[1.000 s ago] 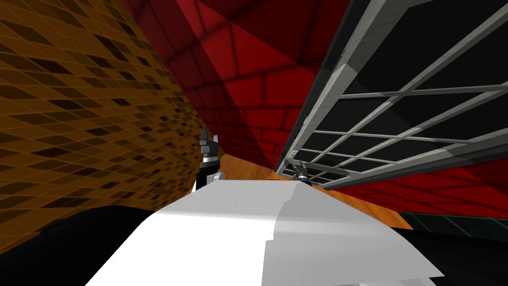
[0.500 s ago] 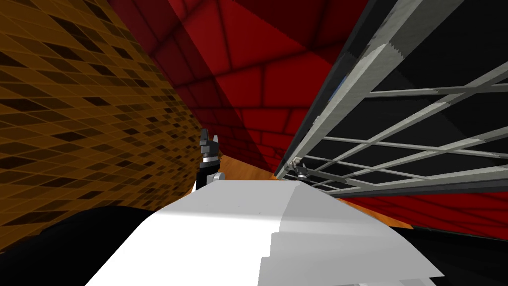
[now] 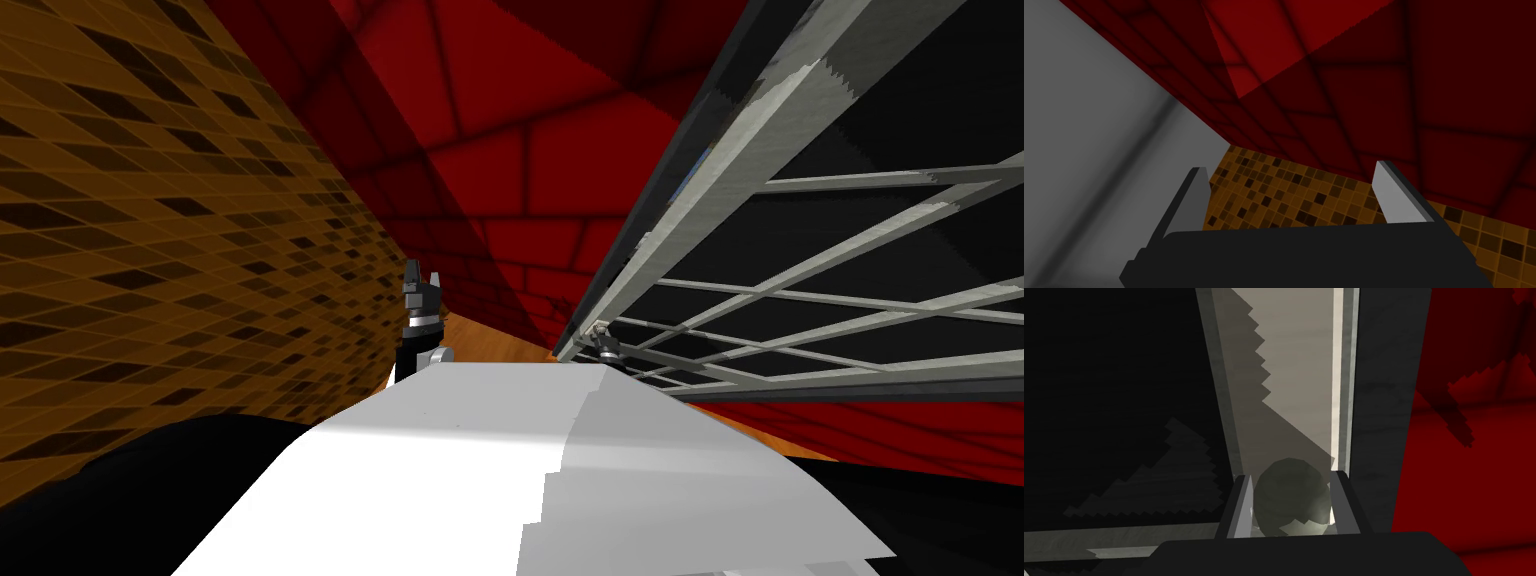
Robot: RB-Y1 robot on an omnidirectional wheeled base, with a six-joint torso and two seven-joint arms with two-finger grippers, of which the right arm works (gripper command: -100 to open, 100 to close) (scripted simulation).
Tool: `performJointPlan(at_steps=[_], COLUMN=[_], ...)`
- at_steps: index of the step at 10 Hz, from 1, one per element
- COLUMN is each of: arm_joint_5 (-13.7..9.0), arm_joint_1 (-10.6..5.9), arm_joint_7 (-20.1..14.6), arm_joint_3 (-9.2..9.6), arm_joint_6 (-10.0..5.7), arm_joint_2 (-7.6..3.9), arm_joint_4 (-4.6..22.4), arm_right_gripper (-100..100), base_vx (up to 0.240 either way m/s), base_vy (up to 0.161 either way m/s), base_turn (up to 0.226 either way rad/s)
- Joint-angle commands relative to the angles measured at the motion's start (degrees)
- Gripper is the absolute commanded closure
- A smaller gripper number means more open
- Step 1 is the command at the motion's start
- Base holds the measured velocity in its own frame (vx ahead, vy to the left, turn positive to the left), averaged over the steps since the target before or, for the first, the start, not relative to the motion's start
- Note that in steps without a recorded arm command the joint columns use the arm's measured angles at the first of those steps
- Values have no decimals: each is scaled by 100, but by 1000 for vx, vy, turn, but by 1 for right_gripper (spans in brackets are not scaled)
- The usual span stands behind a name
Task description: Pull the door open
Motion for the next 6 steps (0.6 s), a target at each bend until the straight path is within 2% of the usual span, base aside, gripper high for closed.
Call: performJointPlan(at_steps=[1, 3, 6], arm_joint_5=[-3, -3, -110], arm_joint_1=[2, 2, -8], arm_joint_7=[-1, -1, -497], arm_joint_3=[-3, -3, 87], arm_joint_6=[-10, -10, 7], arm_joint_2=[1, 1, -9], arm_joint_4=[-4, -4, 17], arm_right_gripper=[100, 100, 100], base_vx=[-12, 0, -16], base_vy=[4, 0, -6], base_turn=[-1, 0, 19])
